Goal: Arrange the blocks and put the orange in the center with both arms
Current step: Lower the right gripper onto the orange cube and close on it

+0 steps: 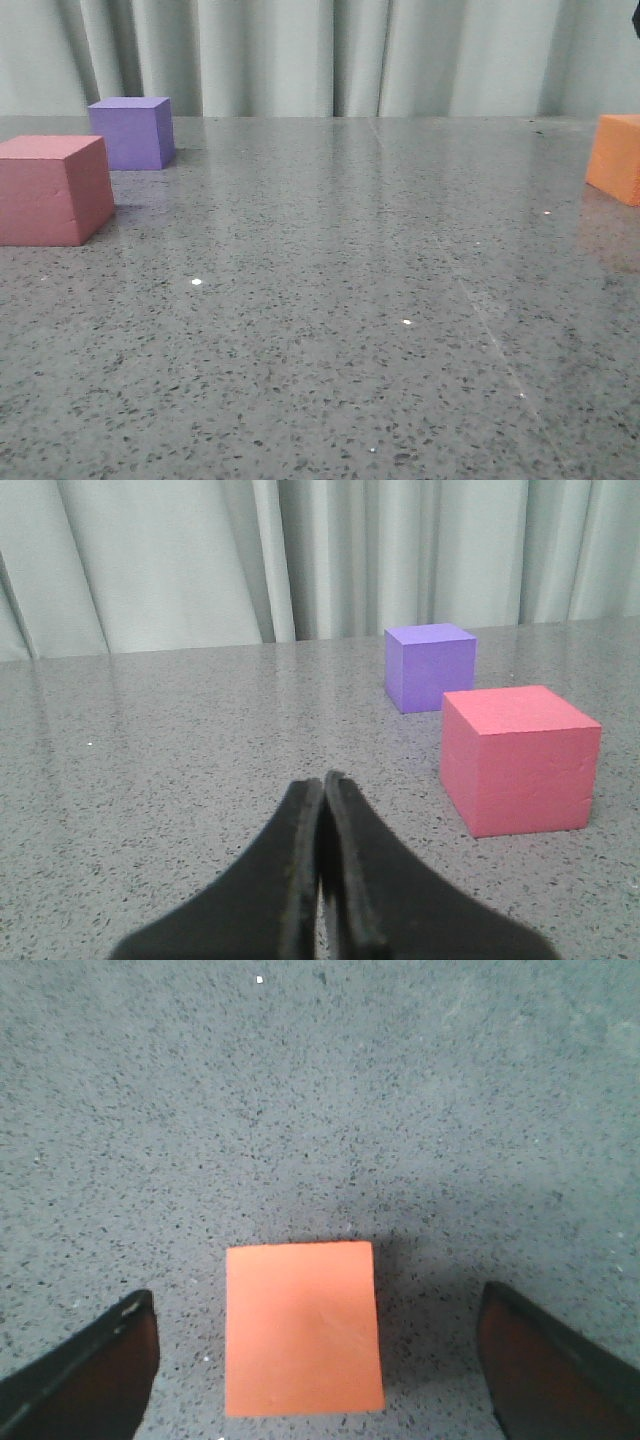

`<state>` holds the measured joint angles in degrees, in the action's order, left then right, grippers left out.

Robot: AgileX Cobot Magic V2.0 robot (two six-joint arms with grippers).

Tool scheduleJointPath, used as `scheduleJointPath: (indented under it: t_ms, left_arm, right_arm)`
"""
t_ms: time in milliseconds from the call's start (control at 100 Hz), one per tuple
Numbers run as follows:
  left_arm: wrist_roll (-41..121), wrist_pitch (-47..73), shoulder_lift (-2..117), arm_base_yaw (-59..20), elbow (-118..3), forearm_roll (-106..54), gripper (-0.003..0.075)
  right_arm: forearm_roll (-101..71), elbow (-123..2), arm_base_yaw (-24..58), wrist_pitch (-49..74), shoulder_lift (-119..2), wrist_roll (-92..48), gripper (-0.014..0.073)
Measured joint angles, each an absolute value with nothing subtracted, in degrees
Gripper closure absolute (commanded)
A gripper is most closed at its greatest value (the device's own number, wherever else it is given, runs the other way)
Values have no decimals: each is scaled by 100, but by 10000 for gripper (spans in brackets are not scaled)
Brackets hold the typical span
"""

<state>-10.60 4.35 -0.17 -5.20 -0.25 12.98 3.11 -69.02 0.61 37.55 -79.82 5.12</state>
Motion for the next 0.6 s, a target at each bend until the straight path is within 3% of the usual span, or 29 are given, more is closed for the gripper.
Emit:
scheduleJointPath:
  t_ms: [600]
  left_arm:
    - [-1060,435,-17,-520,-25,1298,739]
  right_arm:
    - [311,-6962,61,3759,-8985,453,-42]
